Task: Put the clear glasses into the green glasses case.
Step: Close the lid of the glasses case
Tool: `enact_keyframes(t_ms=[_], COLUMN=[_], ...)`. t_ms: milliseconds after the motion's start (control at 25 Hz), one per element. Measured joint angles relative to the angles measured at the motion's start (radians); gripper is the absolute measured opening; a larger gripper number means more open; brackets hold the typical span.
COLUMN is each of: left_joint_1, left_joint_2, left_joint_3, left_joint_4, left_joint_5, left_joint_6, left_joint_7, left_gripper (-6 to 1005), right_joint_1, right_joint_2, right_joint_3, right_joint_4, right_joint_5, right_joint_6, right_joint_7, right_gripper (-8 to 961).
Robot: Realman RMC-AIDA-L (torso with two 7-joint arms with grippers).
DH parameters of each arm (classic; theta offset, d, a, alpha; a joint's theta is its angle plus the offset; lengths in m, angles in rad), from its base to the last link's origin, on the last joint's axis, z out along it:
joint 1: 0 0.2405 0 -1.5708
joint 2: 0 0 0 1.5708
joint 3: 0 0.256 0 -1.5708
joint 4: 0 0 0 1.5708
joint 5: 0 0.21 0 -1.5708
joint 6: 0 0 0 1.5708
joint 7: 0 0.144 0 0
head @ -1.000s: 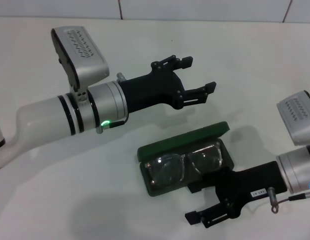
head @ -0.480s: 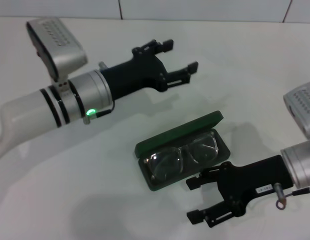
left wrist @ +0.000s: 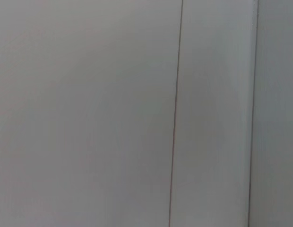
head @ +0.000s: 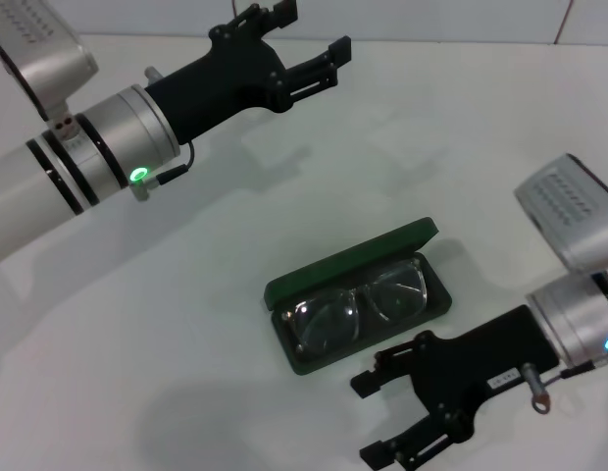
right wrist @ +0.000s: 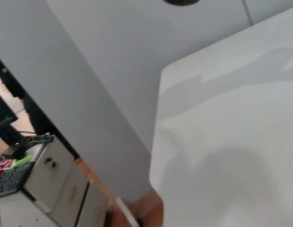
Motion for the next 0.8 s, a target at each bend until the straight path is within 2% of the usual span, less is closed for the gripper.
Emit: enact_keyframes(t_ms=[240, 360, 600, 800], left_joint_1=[0.011, 0.016, 0.061, 0.094], left_joint_2=[0.004, 0.009, 0.038, 0.048], left_joint_3=[-0.031, -0.04, -0.062, -0.096], left_joint_4=[0.014, 0.017, 0.052, 0.054], left_joint_5=[0.001, 0.002, 0.0, 0.001], left_joint_6=[0.001, 0.006, 0.064, 0.12], left_joint_7=[0.013, 0.015, -0.013, -0.033], left_gripper=[882, 882, 881, 881], right_joint_1=[0.071, 0.086, 0.094, 0.095], right_joint_2=[0.0, 0.0, 0.0, 0.0], right_joint_3=[-0.183, -0.241, -0.261, -0.262], right_joint_4=[-0.002, -0.013, -0.03, -0.031], right_joint_5=[0.111, 0.142, 0.161, 0.163], right_joint_6=[0.068, 0.117, 0.141, 0.172], right_joint_7=[0.087, 0.125, 0.159, 0.169], right_gripper=[857, 856, 856, 856])
